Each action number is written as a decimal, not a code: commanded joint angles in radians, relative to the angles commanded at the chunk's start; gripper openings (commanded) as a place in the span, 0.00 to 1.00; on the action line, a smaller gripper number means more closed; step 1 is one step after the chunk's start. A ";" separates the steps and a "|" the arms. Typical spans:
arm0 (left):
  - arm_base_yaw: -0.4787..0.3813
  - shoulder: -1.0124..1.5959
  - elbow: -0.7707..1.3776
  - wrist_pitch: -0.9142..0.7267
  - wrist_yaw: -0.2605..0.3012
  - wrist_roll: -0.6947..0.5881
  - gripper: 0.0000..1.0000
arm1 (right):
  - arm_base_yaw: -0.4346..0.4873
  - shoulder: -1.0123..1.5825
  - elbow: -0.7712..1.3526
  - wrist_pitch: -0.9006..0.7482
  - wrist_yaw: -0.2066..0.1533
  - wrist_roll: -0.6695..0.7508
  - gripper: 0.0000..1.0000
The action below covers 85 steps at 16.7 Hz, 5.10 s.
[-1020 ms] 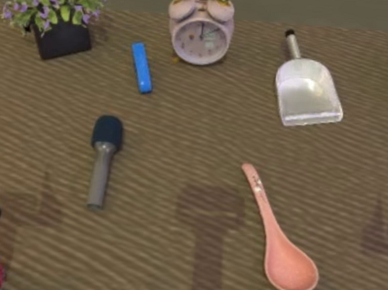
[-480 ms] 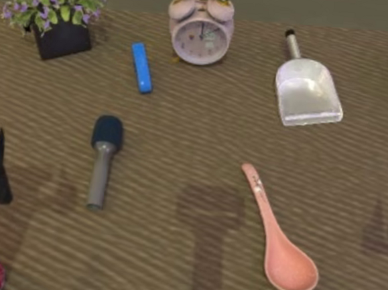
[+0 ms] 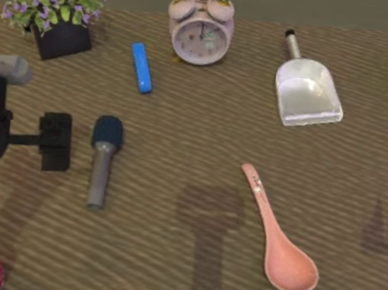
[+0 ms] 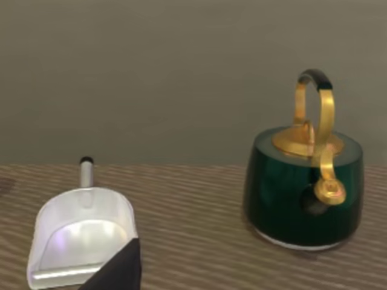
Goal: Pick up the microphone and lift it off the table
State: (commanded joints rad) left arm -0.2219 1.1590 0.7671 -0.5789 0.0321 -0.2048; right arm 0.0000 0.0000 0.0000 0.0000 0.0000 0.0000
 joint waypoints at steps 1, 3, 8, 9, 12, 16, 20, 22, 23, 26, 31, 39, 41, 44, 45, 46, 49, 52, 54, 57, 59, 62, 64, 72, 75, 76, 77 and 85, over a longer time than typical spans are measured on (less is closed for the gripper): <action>-0.017 0.093 0.057 -0.044 0.002 -0.015 1.00 | 0.000 0.000 0.000 0.000 0.000 0.000 1.00; -0.048 0.262 0.165 -0.125 0.007 -0.044 1.00 | 0.000 0.000 0.000 0.000 0.000 0.000 1.00; -0.105 0.547 0.367 -0.263 0.017 -0.096 1.00 | 0.000 0.000 0.000 0.000 0.000 0.000 1.00; -0.111 0.576 0.391 -0.278 0.018 -0.101 1.00 | 0.000 0.000 0.000 0.000 0.000 0.000 1.00; -0.119 0.607 0.419 -0.294 0.019 -0.108 1.00 | 0.000 0.000 0.000 0.000 0.000 0.000 1.00; -0.113 0.604 0.416 -0.292 0.019 -0.107 1.00 | 0.000 0.000 0.000 0.000 0.000 0.000 1.00; -0.119 0.653 0.389 -0.221 0.019 -0.108 1.00 | 0.000 0.000 0.000 0.000 0.000 0.000 1.00; -0.123 0.706 0.359 -0.133 0.019 -0.111 1.00 | 0.000 0.000 0.000 0.000 0.000 0.000 1.00; -0.125 0.736 0.342 -0.084 0.019 -0.113 1.00 | 0.000 0.000 0.000 0.000 0.000 0.000 1.00; -0.130 0.813 0.297 0.039 0.019 -0.117 1.00 | 0.000 0.000 0.000 0.000 0.000 0.000 1.00; -0.132 0.840 0.283 0.075 0.019 -0.119 1.00 | 0.000 0.000 0.000 0.000 0.000 0.000 1.00; -0.132 0.840 0.283 0.075 0.019 -0.119 0.47 | 0.000 0.000 0.000 0.000 0.000 0.000 1.00; -0.132 0.840 0.283 0.075 0.019 -0.119 0.32 | 0.000 0.000 0.000 0.000 0.000 0.000 1.00; -0.132 0.840 0.283 0.075 0.019 -0.119 0.10 | 0.000 0.000 0.000 0.000 0.000 0.000 1.00; -0.132 0.840 0.283 0.075 0.019 -0.119 0.02 | 0.000 0.000 0.000 0.000 0.000 0.000 1.00; -0.132 0.840 0.283 0.075 0.019 -0.119 0.00 | 0.000 0.000 0.000 0.000 0.000 0.000 1.00; -0.132 0.840 0.283 0.075 0.019 -0.119 0.00 | 0.000 0.000 0.000 0.000 0.000 0.000 1.00; -0.132 0.840 0.283 0.075 0.019 -0.119 0.00 | 0.000 0.000 0.000 0.000 0.000 0.000 1.00; -0.122 0.782 0.288 0.023 -0.054 -0.070 0.00 | 0.000 0.000 0.000 0.000 0.000 0.000 1.00; -0.122 0.776 0.282 0.057 -0.040 -0.062 0.00 | 0.000 0.000 0.000 0.000 0.000 0.000 1.00; -0.119 0.763 0.268 0.131 -0.011 -0.048 0.00 | 0.000 0.000 0.000 0.000 0.000 0.000 1.00; -0.112 0.729 0.230 0.307 0.056 -0.015 0.00 | 0.000 0.000 0.000 0.000 0.000 0.000 1.00; -0.105 0.696 0.193 0.451 0.112 0.014 0.00 | 0.000 0.000 0.000 0.000 0.000 0.000 1.00; -0.078 0.519 0.006 1.137 0.364 0.149 0.00 | 0.000 0.000 0.000 0.000 0.000 0.000 1.00; -0.068 0.447 -0.048 1.328 0.437 0.193 0.00 | 0.000 0.000 0.000 0.000 0.000 0.000 1.00; -0.066 0.427 -0.062 1.371 0.455 0.204 0.00 | 0.000 0.000 0.000 0.000 0.000 0.000 1.00; -0.064 0.410 -0.072 1.403 0.469 0.213 0.00 | 0.000 0.000 0.000 0.000 0.000 0.000 1.00; -0.082 0.402 -0.072 1.435 0.466 0.224 0.00 | 0.000 0.000 0.000 0.000 0.000 0.000 1.00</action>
State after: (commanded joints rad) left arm -0.3043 1.5612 0.6955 0.8564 0.4982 0.0189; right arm 0.0000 0.0000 0.0000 0.0000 0.0000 0.0000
